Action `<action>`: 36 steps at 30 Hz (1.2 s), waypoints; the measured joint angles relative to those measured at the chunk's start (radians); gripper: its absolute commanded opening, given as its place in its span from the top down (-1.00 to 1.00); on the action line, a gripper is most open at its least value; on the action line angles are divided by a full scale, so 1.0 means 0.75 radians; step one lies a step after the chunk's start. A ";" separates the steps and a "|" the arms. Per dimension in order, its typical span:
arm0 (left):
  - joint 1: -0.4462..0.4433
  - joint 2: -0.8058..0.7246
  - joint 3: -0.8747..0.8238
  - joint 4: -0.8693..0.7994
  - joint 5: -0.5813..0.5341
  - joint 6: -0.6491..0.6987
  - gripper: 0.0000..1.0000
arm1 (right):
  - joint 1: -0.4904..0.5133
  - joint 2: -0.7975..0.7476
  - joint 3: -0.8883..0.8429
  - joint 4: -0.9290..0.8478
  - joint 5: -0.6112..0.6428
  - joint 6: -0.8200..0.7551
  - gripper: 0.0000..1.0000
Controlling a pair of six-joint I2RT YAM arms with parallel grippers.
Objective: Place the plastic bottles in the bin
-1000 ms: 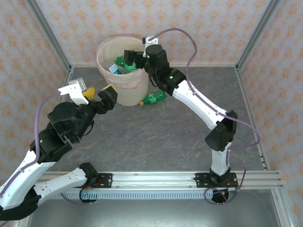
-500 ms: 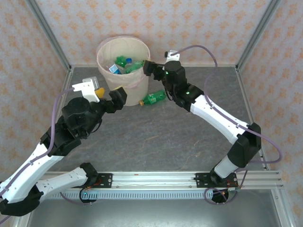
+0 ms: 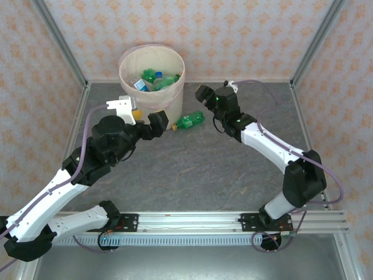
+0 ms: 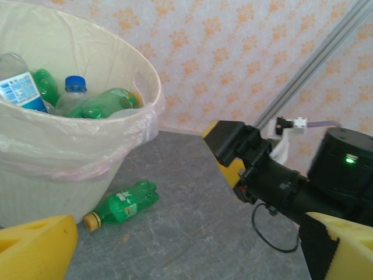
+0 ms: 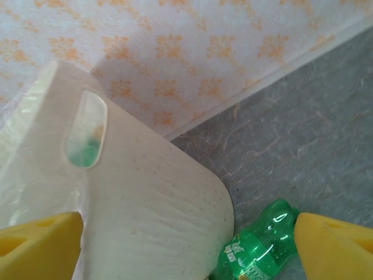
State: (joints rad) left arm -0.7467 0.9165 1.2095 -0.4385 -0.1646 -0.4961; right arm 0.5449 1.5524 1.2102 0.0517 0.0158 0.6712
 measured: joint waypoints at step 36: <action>0.001 -0.060 -0.001 -0.030 0.063 0.001 -0.98 | -0.002 0.701 0.264 -0.039 -0.232 0.416 -0.57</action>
State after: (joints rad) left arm -0.7464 0.8715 1.2087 -0.4610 -0.1173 -0.4957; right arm 0.5434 2.0781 1.4082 0.0223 -0.1585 0.9829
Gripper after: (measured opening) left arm 0.990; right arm 0.786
